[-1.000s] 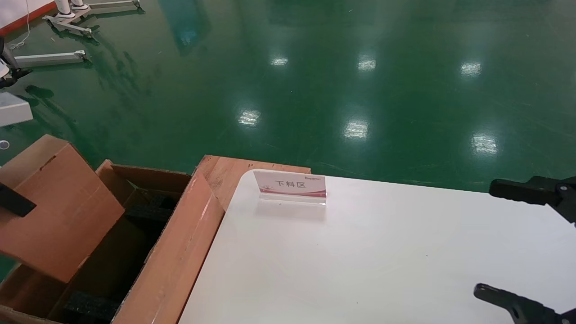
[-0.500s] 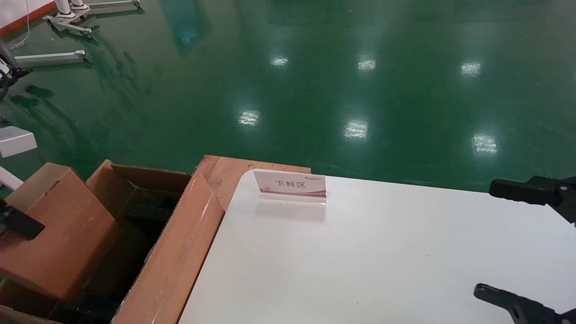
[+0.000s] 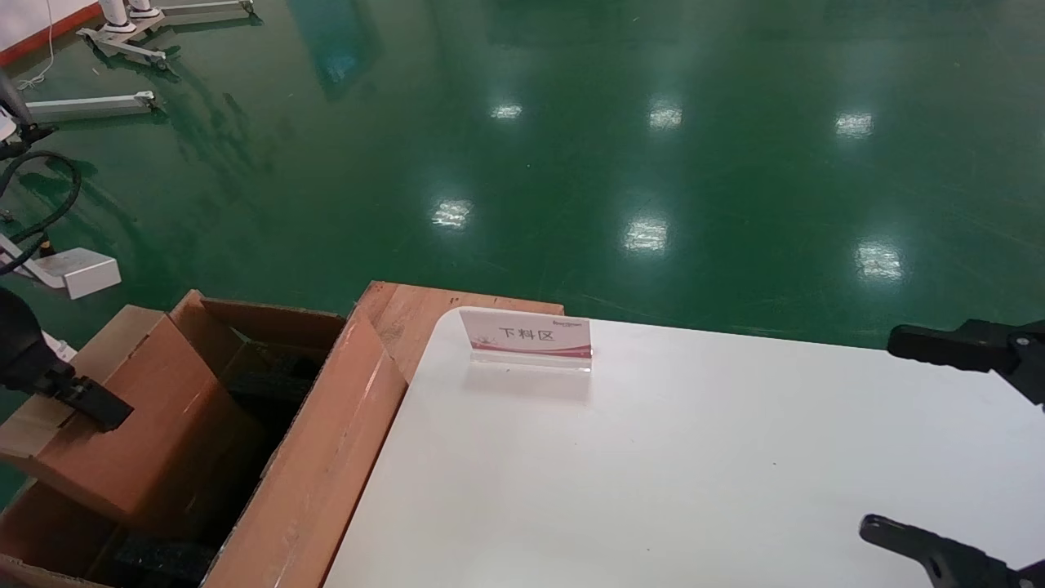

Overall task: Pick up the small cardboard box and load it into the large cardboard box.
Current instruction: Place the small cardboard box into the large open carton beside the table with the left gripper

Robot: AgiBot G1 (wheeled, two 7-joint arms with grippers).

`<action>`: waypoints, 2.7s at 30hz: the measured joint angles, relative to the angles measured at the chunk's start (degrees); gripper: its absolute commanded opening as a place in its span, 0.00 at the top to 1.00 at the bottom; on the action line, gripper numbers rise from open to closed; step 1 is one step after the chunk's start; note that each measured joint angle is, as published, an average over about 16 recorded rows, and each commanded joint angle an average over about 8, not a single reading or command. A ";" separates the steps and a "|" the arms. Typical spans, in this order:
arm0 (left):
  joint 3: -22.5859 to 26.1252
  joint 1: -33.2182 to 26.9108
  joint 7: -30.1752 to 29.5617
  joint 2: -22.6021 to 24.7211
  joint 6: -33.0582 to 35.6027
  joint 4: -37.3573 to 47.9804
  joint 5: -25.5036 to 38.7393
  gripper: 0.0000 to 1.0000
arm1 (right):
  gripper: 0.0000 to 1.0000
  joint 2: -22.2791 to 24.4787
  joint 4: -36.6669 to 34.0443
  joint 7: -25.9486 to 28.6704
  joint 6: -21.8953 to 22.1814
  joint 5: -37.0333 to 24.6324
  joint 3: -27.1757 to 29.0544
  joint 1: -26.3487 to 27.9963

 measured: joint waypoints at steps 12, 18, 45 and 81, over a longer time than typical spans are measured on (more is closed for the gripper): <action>-0.81 6.71 0.93 2.96 -0.97 6.30 -1.38 1.00 | 0.00 0.02 0.00 -0.02 0.02 0.03 -0.04 0.01; -0.97 9.30 1.12 4.17 -1.16 8.78 -1.67 1.00 | 0.00 0.02 0.00 -0.03 0.03 0.04 -0.06 0.01; -2.63 19.29 1.09 7.48 -4.97 17.39 -4.25 1.00 | 0.00 0.06 0.00 -0.07 0.06 0.10 -0.14 0.03; -4.19 31.19 1.93 7.63 -6.87 26.99 -6.88 0.21 | 0.00 0.10 -0.01 -0.13 0.11 0.18 -0.24 0.05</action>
